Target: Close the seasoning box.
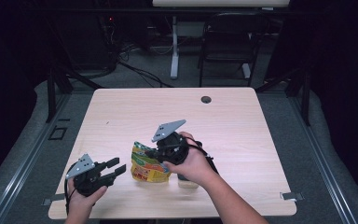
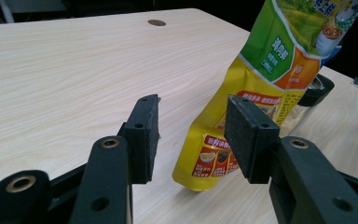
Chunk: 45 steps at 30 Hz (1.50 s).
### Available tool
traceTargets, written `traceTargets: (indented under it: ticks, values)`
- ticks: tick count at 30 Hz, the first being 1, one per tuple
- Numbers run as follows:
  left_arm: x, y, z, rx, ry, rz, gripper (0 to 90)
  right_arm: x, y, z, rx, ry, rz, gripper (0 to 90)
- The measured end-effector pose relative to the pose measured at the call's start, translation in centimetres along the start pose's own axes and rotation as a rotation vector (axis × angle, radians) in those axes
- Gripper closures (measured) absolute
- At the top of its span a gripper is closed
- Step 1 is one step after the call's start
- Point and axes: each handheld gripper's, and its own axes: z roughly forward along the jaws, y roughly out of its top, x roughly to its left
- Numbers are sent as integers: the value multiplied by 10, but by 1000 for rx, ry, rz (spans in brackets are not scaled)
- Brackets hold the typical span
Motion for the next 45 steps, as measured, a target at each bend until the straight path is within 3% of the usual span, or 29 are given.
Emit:
traceTargets:
  ticks: [7,25,26,31,34,45]
  values:
    - [1,0,-1,-2,2,2,554,4,7,6,36,3,-18,898]
    - [3,1,-3,-6,15,0,551,9,15,21,44,50,-16,854]
    - [5,1,-5,6,2,3,550,9,15,21,44,54,-14,852]
    - [6,1,-7,-14,24,-10,550,9,16,23,41,60,-14,827]
    - [9,2,-9,1,12,-14,549,9,17,23,33,61,-9,817]
    - [11,2,-13,-31,39,-28,543,12,20,26,29,66,-8,772]
